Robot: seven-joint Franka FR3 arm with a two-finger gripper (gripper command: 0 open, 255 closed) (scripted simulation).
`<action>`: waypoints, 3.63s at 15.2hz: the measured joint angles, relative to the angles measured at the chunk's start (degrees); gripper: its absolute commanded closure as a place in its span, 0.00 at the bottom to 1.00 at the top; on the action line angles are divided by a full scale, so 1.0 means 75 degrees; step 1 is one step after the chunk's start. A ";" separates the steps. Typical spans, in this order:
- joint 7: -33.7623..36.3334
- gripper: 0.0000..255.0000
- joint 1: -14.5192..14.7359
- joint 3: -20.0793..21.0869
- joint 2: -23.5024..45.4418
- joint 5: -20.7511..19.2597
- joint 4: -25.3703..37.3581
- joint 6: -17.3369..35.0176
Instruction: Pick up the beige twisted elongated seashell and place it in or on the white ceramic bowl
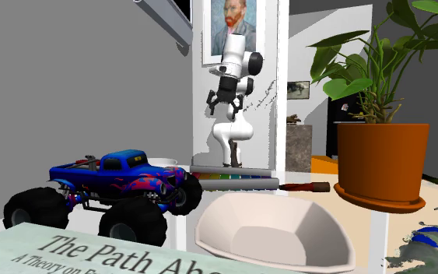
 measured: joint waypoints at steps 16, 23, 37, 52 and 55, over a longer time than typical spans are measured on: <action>0.0908 0.00 0.0304 0.1048 0.1996 -0.0195 -0.0328 0.2209; 0.0924 0.00 0.0297 0.1045 0.2014 -0.0211 -0.0468 0.2370; -0.0247 0.00 0.0478 0.0701 0.2103 -0.0095 -0.0607 0.2306; -0.6558 0.00 0.0887 -0.0610 0.3228 -0.0328 -0.1091 0.2306; -0.6559 0.00 0.0885 -0.0612 0.3234 -0.0332 -0.1109 0.2333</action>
